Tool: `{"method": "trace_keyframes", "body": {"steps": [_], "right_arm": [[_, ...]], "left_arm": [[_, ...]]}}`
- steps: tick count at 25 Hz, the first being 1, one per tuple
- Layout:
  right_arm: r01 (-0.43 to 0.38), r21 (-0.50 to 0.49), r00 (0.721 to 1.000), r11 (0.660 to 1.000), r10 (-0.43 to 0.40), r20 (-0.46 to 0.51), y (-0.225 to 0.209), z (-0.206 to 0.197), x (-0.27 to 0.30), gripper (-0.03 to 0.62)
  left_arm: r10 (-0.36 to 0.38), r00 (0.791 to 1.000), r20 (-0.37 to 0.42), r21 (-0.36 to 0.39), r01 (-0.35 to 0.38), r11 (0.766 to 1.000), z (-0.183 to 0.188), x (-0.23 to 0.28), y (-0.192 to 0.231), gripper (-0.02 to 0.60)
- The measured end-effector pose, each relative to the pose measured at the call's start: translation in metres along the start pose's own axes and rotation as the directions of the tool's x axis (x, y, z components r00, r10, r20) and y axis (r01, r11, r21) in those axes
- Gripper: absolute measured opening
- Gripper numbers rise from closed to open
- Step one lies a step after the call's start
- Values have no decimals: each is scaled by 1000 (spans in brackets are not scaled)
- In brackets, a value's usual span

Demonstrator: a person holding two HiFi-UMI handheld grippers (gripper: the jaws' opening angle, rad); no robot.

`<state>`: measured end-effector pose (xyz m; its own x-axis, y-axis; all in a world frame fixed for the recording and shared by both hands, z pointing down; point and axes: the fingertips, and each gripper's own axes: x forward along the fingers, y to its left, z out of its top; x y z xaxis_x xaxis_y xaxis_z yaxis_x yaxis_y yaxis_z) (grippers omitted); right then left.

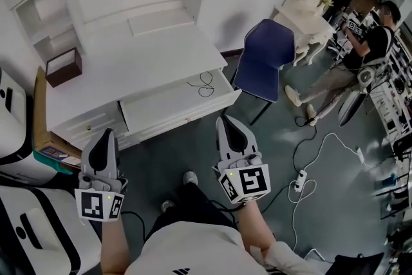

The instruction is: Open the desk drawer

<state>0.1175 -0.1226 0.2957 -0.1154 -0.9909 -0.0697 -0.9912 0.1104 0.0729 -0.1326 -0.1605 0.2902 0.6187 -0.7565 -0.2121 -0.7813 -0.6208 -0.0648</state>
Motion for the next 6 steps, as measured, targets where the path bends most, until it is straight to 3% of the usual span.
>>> {"method": "trace_keyframes", "body": {"steps": [6], "right_arm": [[-3,2,1000,1000,3,-1,5,0,1,2]], "left_arm": [[7,1000,2,-5,-7,1000,0,-5,4,6]]}}
